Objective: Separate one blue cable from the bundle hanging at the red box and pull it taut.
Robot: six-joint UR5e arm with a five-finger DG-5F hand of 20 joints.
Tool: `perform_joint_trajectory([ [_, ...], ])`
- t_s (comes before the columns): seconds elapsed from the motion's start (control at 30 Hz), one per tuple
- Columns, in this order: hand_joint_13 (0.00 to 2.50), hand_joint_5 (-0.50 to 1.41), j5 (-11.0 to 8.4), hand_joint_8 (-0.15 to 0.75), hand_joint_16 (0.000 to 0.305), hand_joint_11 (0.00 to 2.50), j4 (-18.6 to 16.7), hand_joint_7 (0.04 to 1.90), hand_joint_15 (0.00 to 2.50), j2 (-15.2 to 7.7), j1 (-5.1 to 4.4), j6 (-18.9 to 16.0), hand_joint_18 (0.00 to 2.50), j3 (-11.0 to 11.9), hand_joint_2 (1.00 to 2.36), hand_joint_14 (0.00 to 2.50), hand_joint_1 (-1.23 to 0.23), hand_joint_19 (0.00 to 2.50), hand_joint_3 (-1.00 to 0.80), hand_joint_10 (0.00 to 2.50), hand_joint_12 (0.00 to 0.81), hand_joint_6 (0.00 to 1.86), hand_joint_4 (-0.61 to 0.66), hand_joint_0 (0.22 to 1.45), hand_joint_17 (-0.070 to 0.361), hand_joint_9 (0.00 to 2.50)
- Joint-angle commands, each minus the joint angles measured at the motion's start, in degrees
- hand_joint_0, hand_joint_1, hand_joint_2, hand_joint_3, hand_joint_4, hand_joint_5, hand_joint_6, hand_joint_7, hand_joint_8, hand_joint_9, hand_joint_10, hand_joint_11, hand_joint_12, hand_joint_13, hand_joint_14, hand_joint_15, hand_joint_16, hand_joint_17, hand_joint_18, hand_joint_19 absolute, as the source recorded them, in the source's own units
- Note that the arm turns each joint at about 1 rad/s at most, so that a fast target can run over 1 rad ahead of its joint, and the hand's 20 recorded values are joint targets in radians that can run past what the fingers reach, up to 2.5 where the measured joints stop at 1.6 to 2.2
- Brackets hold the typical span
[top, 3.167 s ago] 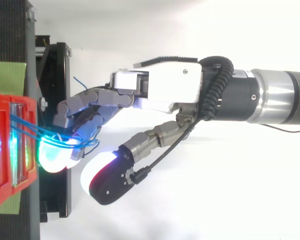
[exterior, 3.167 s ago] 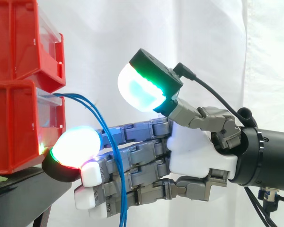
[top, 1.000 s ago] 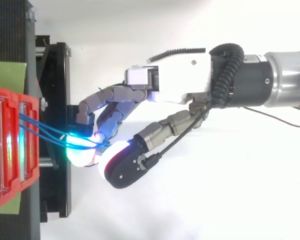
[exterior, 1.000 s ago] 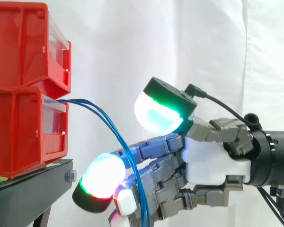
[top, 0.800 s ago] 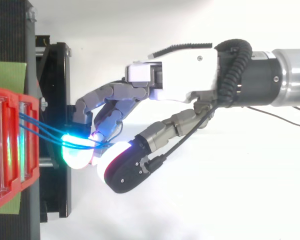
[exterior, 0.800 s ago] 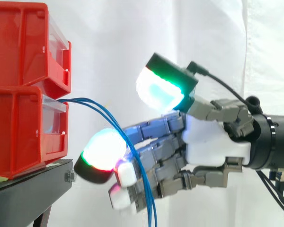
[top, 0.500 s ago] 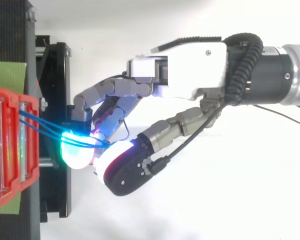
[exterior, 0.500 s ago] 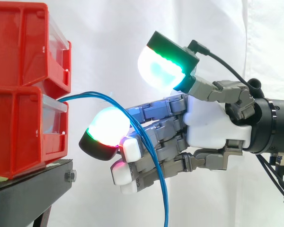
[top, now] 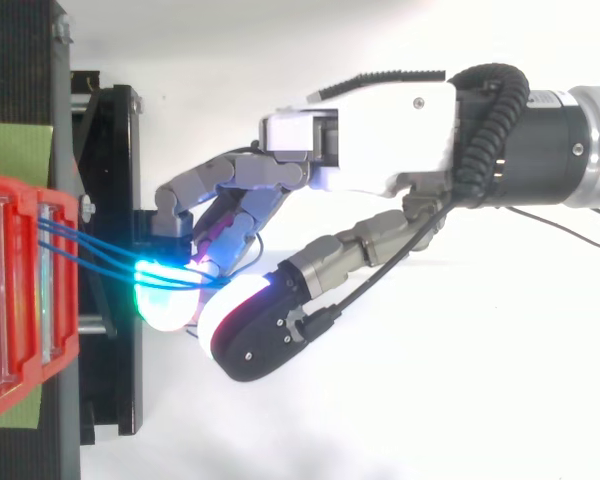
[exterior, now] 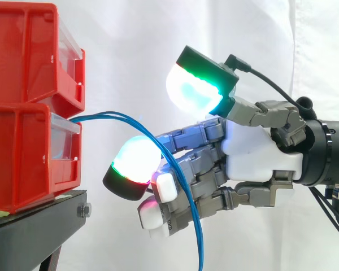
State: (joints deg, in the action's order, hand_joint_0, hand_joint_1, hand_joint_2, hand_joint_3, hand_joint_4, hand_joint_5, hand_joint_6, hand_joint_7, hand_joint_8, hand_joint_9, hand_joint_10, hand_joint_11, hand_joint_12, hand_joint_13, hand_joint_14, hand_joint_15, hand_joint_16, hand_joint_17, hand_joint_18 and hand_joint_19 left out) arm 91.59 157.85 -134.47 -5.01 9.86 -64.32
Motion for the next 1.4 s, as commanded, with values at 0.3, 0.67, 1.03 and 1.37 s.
perform_joint_trajectory([
  [0.3, 0.77, -0.13, -3.08, 0.299, 0.034, 0.54, -1.85, 1.05, 0.38, -0.26, 0.53, -1.77, 0.46, -2.3, 1.01, 0.01, -0.51, 0.45, -0.44, 0.02, 0.321, 0.5, 0.27, 0.6, 0.077, 0.91],
  [0.67, 0.77, -0.13, -4.23, 0.3, 0.034, 0.53, -3.78, 1.07, 0.37, -0.26, 0.7, -2.03, 0.46, -2.3, 1.01, 0.02, -0.51, 0.45, -0.43, 0.02, 0.321, 0.5, 0.26, 0.6, 0.077, 0.92],
  [1.03, 0.77, -0.13, -4.14, 0.299, 0.034, 0.54, -5.19, 1.08, 0.37, -0.26, 0.35, -1.68, 0.47, -2.21, 1.0, 0.01, -0.56, 0.44, -0.45, 0.02, 0.322, 0.5, 0.26, 0.6, 0.077, 0.91],
  [1.37, 1.01, -0.13, -4.23, 0.303, 0.034, 0.56, -5.62, 1.08, 0.58, -0.88, 0.0, -1.86, 0.5, -2.3, 1.0, 0.02, -0.54, 0.46, -0.45, 0.02, 0.337, 0.5, 0.26, 0.6, 0.075, 0.92],
])
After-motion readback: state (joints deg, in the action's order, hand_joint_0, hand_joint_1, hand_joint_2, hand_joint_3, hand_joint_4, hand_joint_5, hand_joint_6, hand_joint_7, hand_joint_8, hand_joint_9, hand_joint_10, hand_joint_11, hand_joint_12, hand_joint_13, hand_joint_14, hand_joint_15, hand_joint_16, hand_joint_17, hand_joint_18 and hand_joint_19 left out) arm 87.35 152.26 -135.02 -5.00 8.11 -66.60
